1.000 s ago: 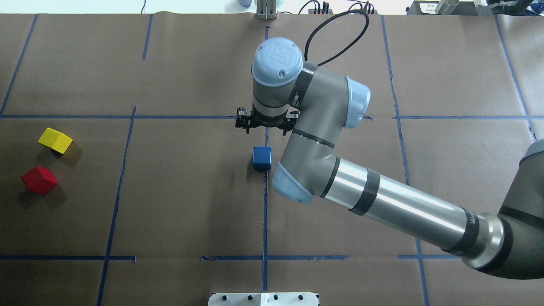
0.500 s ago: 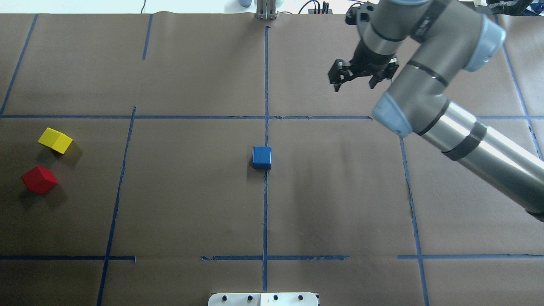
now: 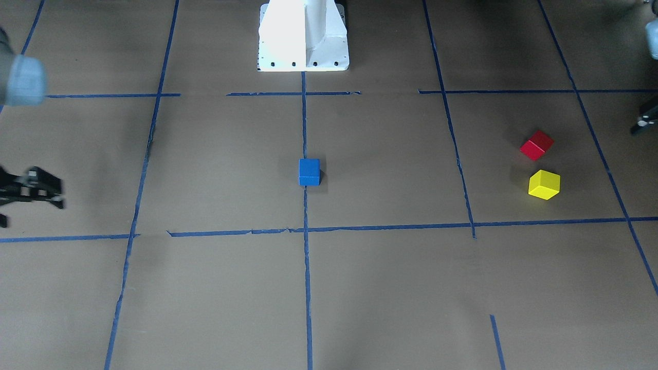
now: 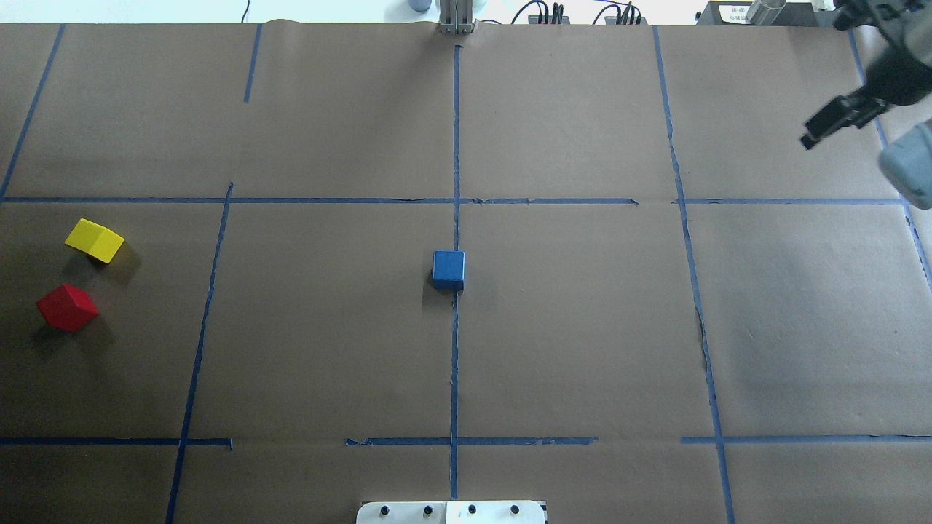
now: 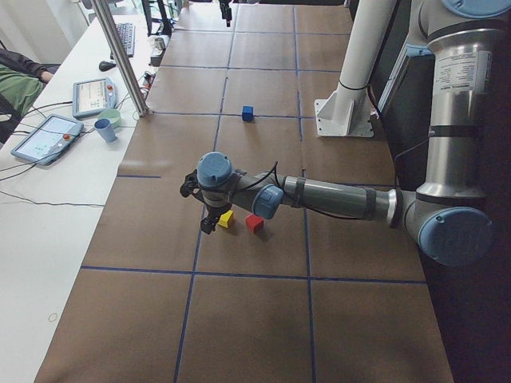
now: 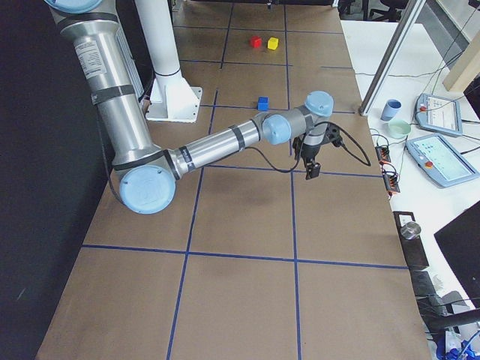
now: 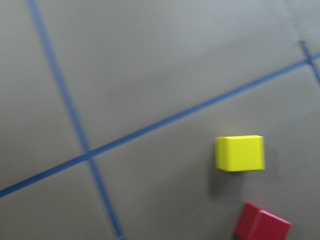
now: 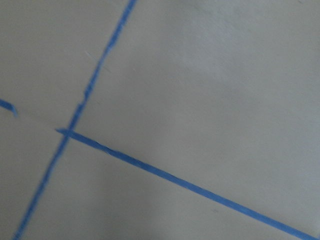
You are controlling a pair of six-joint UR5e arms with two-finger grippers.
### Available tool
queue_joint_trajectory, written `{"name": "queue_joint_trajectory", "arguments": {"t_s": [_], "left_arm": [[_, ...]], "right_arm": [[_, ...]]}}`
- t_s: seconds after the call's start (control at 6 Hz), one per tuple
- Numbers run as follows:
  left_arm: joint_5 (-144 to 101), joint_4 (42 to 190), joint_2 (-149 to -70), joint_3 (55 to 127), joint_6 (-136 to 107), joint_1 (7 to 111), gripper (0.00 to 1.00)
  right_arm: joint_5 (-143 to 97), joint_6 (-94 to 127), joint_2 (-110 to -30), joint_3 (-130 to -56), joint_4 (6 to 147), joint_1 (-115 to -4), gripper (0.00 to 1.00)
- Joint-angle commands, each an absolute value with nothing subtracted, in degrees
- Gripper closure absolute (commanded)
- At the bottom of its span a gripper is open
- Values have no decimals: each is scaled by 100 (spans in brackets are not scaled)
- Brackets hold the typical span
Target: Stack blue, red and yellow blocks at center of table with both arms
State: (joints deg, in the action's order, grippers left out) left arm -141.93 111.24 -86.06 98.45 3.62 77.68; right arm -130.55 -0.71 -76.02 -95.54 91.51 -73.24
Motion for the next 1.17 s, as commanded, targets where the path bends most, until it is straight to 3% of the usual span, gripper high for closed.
{"name": "queue_joint_trajectory", "arguments": {"t_s": [0.0, 0.33, 1.0], "left_arm": [[-13933, 12494, -8210, 9870, -164, 7113, 0], [-13169, 13050, -7999, 9870, -176, 6419, 0], [-12858, 13052, -7919, 9642, -210, 5565, 0]], "right_arm": [[-13069, -2407, -8854, -9545, 9132, -8545, 0], [-13096, -2812, -9578, -9571, 9071, -8981, 1], [-13157, -2795, -9598, -9519, 9079, -8982, 1]]}}
